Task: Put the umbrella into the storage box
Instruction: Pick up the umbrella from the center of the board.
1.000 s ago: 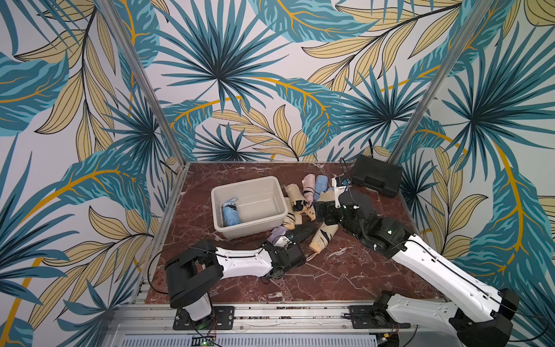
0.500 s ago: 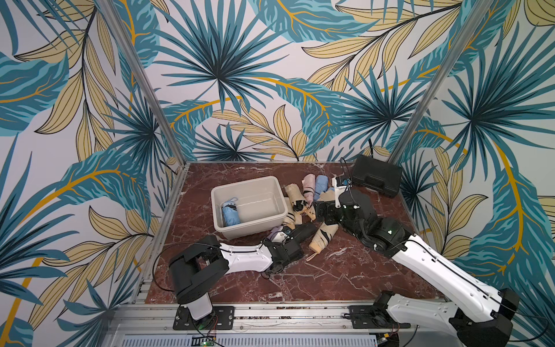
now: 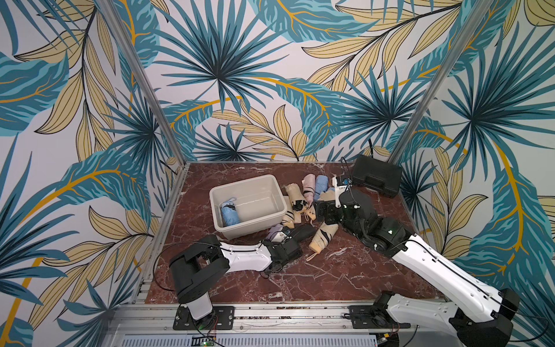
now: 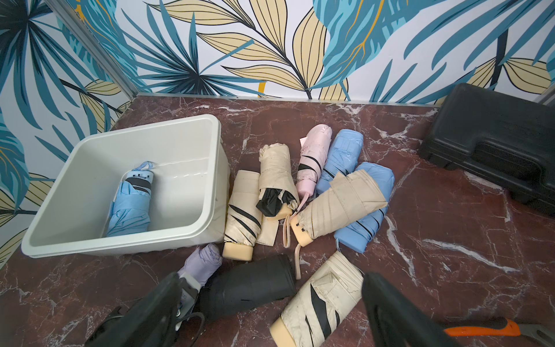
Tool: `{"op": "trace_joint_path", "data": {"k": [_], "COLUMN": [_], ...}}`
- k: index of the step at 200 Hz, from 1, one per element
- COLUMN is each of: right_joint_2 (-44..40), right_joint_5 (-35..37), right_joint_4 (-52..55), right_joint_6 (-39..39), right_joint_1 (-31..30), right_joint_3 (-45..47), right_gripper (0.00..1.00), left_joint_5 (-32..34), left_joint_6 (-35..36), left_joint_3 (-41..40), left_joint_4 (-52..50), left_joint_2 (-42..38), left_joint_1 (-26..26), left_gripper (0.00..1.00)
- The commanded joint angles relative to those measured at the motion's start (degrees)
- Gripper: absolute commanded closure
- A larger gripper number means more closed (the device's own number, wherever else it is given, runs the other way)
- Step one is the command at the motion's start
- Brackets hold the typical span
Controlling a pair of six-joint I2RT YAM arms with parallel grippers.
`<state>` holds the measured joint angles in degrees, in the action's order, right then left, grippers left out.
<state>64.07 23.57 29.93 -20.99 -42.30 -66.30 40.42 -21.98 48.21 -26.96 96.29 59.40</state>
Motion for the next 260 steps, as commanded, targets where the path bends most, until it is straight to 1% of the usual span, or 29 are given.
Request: {"op": "trace_joint_path", "data": {"k": [1, 14, 34, 55, 70, 83, 101, 123, 151, 165, 174, 198, 210, 225, 239, 260], "right_joint_2": [-1.0, -1.1, -1.4, -1.7, -1.6, -1.7, -2.6, -3.9, -4.8, -5.3, -5.9, -8.0, -9.2, -10.2, -11.3, -13.1], "right_joint_5": [0.7, 0.6, -0.3, -2.9, -6.1, -7.5, -9.0, -9.8, -11.0, -12.9, -14.1, -16.9, -20.4, -24.8, -28.5, -36.0], "right_joint_4": [0.9, 0.9, 1.2, 2.3, 3.4, 5.2, 6.9, 8.5, 10.6, 11.5, 12.0, 12.9, 12.6, 10.8, 6.5, -2.9], "right_joint_6": [0.1, 0.5, 0.7, -1.1, -2.7, -3.0, -1.3, 3.0, 9.4, 12.7, 14.9, 21.9, 26.2, 33.2, 39.5, 50.8], "right_joint_1": [0.2, 0.3, 0.3, 0.2, 0.3, 0.3, 0.3, 0.2, 0.4, 0.3, 0.3, 0.3, 0.4, 0.1, -0.1, -0.3], "right_joint_3": [-0.8, -0.7, -0.2, 1.4, 3.1, 3.8, 4.2, 3.3, 0.3, -1.3, -2.4, -3.9, -4.0, -3.9, -2.8, 2.9], "right_gripper": [0.05, 0.04, 0.04, 0.04, 0.05, 0.05, 0.04, 0.04, 0.04, 0.04, 0.04, 0.04, 0.04, 0.07, 0.08, 0.08], "left_joint_5": [0.2, -1.0, -4.8, -9.3, -11.7, -13.8, -16.0, -19.4, -24.1, -27.9, -32.0, -48.6, -54.5, -59.7, -64.3, -70.6], "left_joint_6": [-0.7, -0.3, 1.3, 2.7, 2.8, 3.0, 4.4, 7.6, 11.5, 12.1, 10.7, 3.7, -0.2, -4.6, -9.1, -15.2], "left_joint_3": [-0.1, -0.2, -1.2, -2.5, -3.8, -4.9, -7.4, -9.8, -11.3, -11.3, -11.0, -9.7, -9.5, -9.0, -8.6, -8.3], "left_joint_4": [-1.5, -2.3, -1.9, 0.1, 1.9, 4.0, 8.2, 13.5, 16.5, 16.6, 15.9, 14.9, 15.6, 15.9, 16.1, 17.3], "left_joint_2": [-5.3, -7.2, -10.5, -13.1, -13.9, -15.0, -18.8, -25.3, -33.5, -36.8, -38.5, -42.1, -43.5, -44.7, -45.2, -45.6], "left_joint_1": [1.2, 1.6, 1.5, 1.5, 1.6, 1.7, 2.4, 2.9, 2.8, 1.3, -1.5, -11.4, -14.9, -17.5, -19.5, -20.9], "left_gripper": [0.73, 0.74, 0.74, 0.74, 0.74, 0.77, 0.78, 0.78, 0.78, 0.78, 0.78, 0.78, 0.77, 0.75, 0.74, 0.74]}}
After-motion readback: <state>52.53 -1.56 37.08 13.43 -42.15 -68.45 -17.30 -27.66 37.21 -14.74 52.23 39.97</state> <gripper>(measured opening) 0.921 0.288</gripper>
